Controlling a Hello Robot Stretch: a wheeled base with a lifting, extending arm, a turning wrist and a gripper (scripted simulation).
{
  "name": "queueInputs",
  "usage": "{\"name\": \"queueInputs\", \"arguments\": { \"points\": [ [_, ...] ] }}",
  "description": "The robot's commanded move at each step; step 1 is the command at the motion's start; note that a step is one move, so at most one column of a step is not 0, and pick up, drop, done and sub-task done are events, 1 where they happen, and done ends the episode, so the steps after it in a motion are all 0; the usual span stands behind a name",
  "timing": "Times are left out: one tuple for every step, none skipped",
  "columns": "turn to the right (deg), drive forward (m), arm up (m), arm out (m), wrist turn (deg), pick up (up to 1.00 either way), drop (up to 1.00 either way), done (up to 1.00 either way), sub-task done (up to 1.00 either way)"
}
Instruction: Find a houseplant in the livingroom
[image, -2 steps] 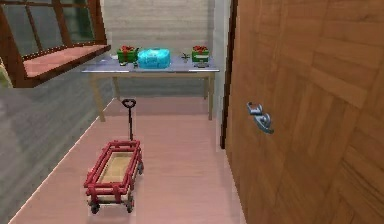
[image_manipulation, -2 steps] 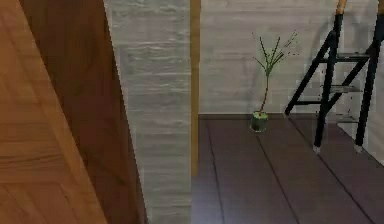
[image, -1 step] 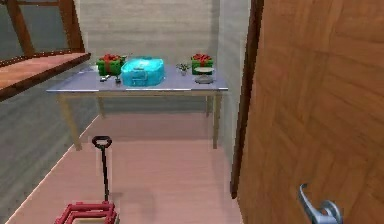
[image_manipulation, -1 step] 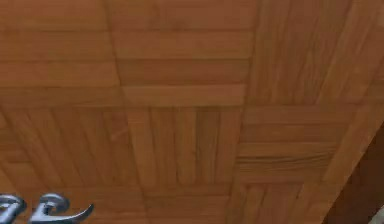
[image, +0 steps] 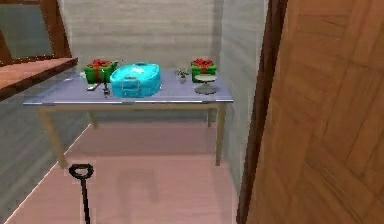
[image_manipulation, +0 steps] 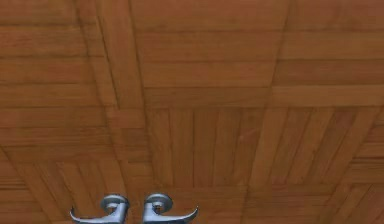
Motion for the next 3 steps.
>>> {"name": "queueInputs", "arguments": {
  "points": [
    [-12.0, 0.00, 0.00, 0.00, 0.0, 0.00, 0.00, 0.00, 0.00],
    [0.0, 0.75, 0.00, 0.00, 0.0, 0.00, 0.00, 0.00, 0.00],
    [-3.0, 0.00, 0.00, 0.00, 0.0, 0.00, 0.00, 0.00, 0.00]
  ]
}}
